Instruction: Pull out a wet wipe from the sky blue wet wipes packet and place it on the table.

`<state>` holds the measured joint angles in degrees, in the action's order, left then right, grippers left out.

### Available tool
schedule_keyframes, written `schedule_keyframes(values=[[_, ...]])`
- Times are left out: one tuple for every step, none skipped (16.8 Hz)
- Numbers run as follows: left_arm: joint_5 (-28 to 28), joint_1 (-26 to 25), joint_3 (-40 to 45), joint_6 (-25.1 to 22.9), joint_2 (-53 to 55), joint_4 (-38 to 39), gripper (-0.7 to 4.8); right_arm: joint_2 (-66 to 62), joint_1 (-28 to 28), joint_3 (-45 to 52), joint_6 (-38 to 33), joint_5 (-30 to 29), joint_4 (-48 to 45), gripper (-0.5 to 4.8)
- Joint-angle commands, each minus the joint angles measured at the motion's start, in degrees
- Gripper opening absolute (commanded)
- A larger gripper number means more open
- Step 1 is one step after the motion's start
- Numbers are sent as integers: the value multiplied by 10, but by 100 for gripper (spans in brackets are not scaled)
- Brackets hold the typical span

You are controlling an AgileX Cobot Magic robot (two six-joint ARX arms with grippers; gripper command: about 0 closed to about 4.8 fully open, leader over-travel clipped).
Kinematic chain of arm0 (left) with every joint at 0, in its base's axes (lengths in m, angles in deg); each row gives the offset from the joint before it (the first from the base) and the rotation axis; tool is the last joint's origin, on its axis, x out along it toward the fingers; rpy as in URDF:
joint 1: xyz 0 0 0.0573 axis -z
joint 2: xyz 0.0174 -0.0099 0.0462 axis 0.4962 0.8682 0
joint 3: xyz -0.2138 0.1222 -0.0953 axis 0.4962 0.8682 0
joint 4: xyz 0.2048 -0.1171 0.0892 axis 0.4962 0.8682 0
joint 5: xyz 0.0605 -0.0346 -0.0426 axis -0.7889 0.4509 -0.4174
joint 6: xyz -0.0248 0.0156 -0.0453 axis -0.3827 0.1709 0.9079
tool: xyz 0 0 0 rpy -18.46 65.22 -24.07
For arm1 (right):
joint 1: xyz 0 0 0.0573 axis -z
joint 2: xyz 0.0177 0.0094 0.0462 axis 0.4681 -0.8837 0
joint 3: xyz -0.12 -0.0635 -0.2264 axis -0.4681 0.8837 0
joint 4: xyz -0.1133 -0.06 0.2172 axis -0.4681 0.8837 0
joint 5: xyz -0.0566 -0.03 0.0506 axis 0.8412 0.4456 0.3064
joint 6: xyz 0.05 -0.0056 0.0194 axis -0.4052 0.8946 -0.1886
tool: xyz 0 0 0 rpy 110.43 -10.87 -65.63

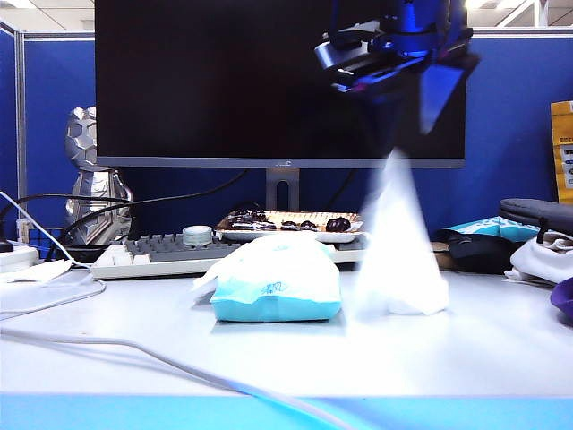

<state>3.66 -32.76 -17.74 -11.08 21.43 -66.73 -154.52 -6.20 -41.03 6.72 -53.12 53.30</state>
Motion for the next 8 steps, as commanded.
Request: schedule_keyframes(values=[[-1,0,-2,1,-2,-5,-1,4,0,-2,-20,38,-38,479],[-1,0,-2,1,-2,-5,-1,4,-1,-2,-20,46,-51,479],[-1,0,-2,1,-2,-5,-1,5,-1,-2,-16,33,-66,445],[-1,0,-2,1,-2,-5,-1,7,-1,-3,-13,28,-84,270],[-1,0,-2,1,-2,-5,-1,10,-2,-3,-5,30,-95,111],[0,0,-2,1,-2,-5,-1,15,-2,-3,4,29,-105,-3],[1,0,-2,1,-2,-5,-1,23,-2,-3,7,30,-119,-1],[10,0,-2,1,-2,-5,-1,36,-2,-3,16,30,-137,-1]])
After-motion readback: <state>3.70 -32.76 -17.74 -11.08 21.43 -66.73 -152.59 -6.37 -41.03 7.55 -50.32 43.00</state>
